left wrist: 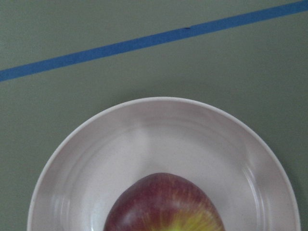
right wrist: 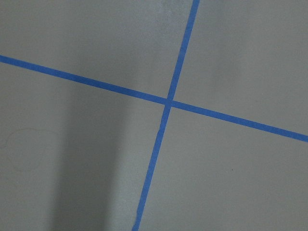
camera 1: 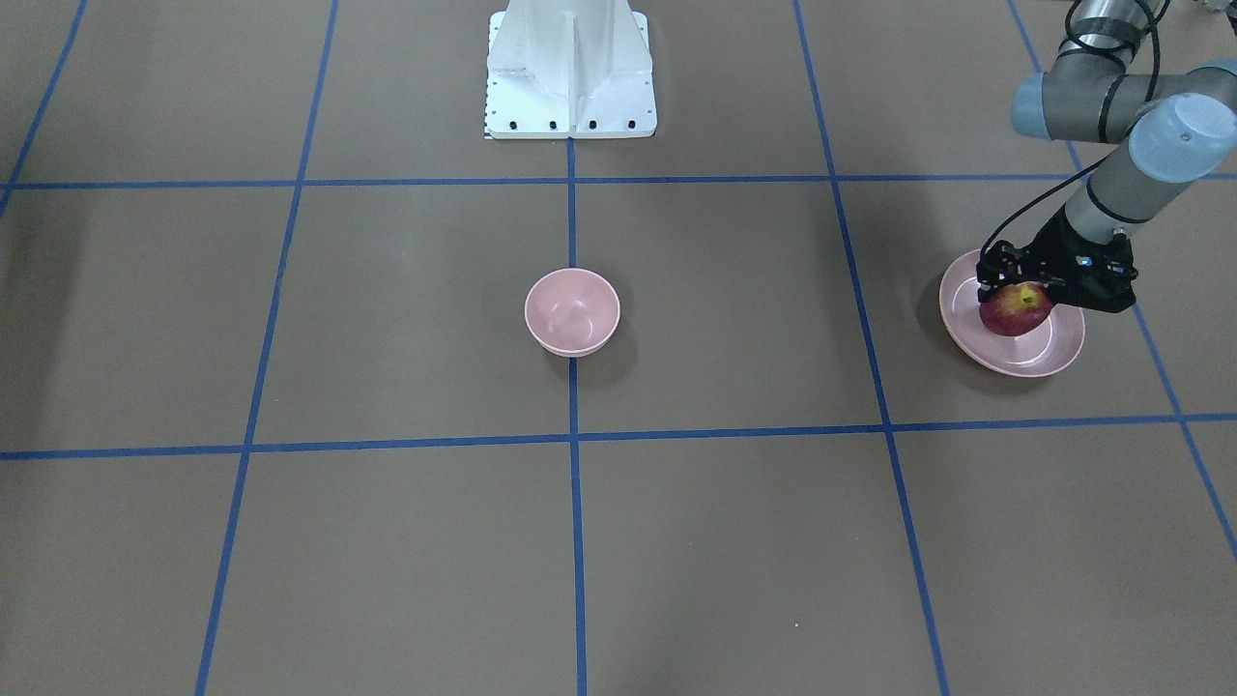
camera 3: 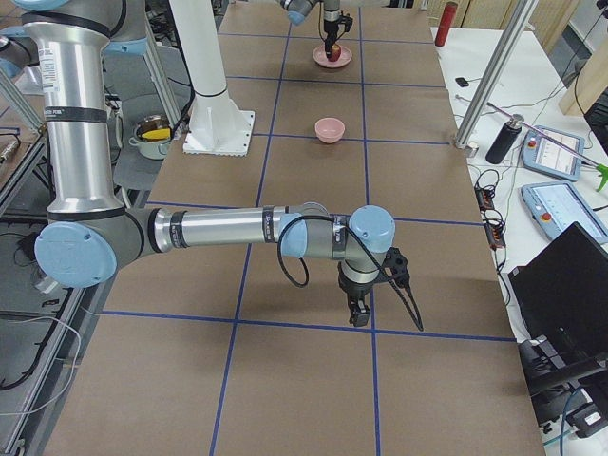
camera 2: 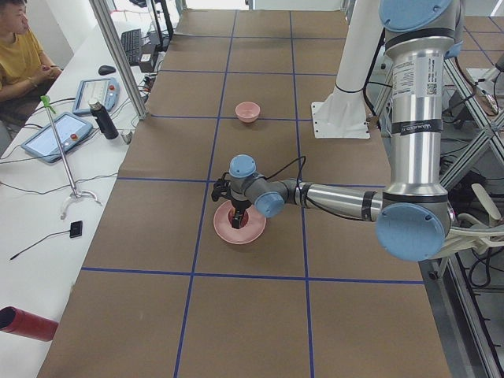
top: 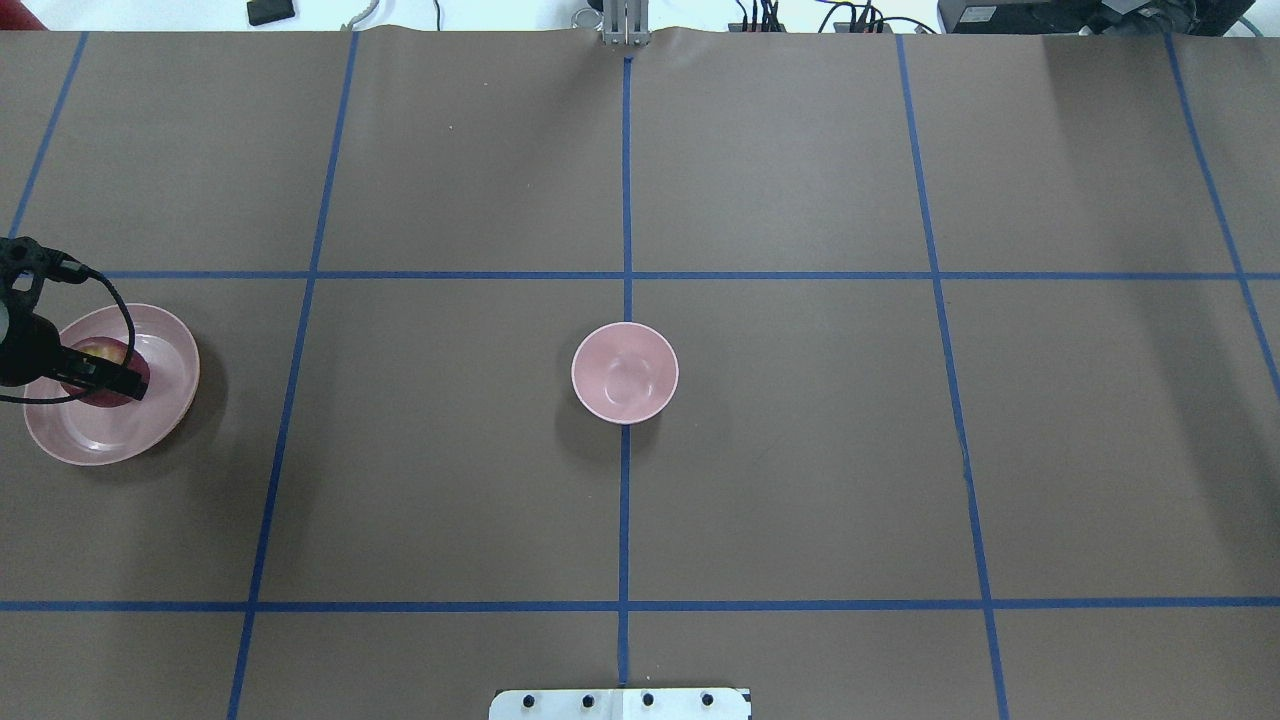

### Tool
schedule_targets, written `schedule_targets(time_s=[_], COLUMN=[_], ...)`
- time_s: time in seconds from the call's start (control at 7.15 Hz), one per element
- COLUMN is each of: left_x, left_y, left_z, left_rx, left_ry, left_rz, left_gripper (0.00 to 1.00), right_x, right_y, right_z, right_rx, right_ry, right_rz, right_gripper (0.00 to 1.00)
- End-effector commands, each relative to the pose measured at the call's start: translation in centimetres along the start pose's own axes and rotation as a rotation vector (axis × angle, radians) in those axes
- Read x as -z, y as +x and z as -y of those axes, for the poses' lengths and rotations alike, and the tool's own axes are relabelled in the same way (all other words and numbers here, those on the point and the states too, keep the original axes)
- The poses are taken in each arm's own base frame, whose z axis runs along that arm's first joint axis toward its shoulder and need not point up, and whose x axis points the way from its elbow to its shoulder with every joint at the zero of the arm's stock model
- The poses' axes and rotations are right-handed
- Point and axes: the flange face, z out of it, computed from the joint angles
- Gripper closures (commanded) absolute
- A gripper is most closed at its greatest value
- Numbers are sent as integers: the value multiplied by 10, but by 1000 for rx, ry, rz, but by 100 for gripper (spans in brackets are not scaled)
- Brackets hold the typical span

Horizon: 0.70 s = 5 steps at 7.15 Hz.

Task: Move apple from plate to bowl
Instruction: 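Lower the left gripper and grasp the red apple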

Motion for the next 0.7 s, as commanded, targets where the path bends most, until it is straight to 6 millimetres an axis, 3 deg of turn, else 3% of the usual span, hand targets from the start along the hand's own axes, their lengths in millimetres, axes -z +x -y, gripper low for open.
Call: schedule_targets(time_s=[0.0, 0.14, 0.28, 0.56], left_x=[2, 10, 23, 50], left_y=[4, 11, 23, 68], left_z=[3, 5, 9, 52], left_rx=[-12, -19, -30, -22], left_ry=[6, 11, 28, 42], left_rz=[-7, -26, -43, -76], left_gripper=[74, 83, 86, 86], right_x=[0, -1, -1, -2], right_y=[0, 0, 0, 2], right_z=[0, 0, 0, -2], right_rx=[-1, -2, -2, 2], right_ry=[0, -1, -1, 3], right_rz=[1, 1, 1, 0], right_gripper=[0, 0, 0, 0])
